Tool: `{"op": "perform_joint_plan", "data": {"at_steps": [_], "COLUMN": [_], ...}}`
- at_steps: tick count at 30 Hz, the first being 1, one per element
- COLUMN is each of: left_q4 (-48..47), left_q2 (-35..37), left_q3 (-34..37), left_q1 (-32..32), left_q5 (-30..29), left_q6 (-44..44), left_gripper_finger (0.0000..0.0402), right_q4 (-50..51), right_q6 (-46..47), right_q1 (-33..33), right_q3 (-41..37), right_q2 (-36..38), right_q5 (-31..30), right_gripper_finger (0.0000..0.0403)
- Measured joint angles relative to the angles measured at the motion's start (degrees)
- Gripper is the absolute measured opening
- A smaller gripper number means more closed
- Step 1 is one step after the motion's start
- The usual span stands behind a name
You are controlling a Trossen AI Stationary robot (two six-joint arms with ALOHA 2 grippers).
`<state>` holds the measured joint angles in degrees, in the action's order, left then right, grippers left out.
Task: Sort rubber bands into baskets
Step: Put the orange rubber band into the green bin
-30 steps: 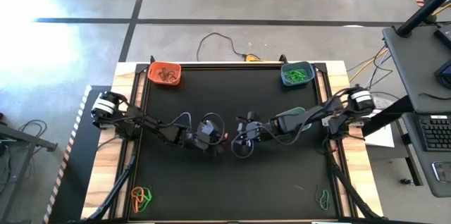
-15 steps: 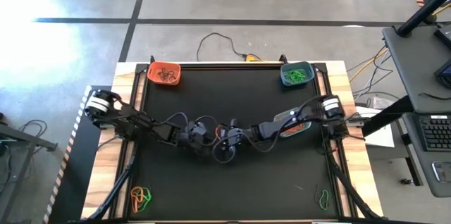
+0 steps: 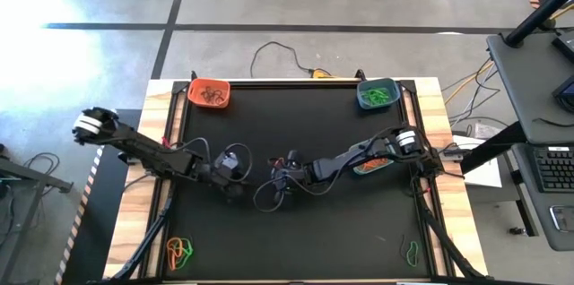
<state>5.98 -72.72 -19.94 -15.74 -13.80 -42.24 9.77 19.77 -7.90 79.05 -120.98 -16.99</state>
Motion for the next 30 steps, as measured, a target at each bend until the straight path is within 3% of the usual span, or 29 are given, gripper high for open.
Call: {"op": "perform_joint_plan", "data": {"at_steps": [5,7,10,15,21,30], "left_q4": [0.43,0.98,3.74,9.22,15.97,15.89], "left_q2": [2.75,3.02,2.36,0.06,-5.10,-16.42], "left_q3": [2.20,2.21,2.22,2.20,1.40,-8.17], "left_q1": [-0.46,-0.86,-1.52,-3.10,-5.41,-8.39], "left_q5": [-0.99,-1.93,-2.22,-2.29,-3.77,-5.12], "left_q6": [-0.51,-0.48,0.81,1.22,1.24,3.73], "left_gripper_finger": [0.0133,0.0133,0.0133,0.0133,0.0133,0.0133], "right_q4": [1.87,2.13,4.97,19.05,44.51,68.42], "right_q6": [1.02,3.10,7.46,10.23,18.18,33.77], "right_q1": [0.09,0.17,0.15,-0.41,-0.41,1.31], "right_q3": [0.34,0.35,0.35,-0.31,-0.65,-7.57], "right_q2": [-0.01,-0.01,1.65,9.45,22.55,38.31], "right_q5": [0.04,0.48,1.51,2.79,1.85,0.07], "right_gripper_finger": [0.0032,0.0017,0.0010,0.0009,0.0009,0.0009]}}
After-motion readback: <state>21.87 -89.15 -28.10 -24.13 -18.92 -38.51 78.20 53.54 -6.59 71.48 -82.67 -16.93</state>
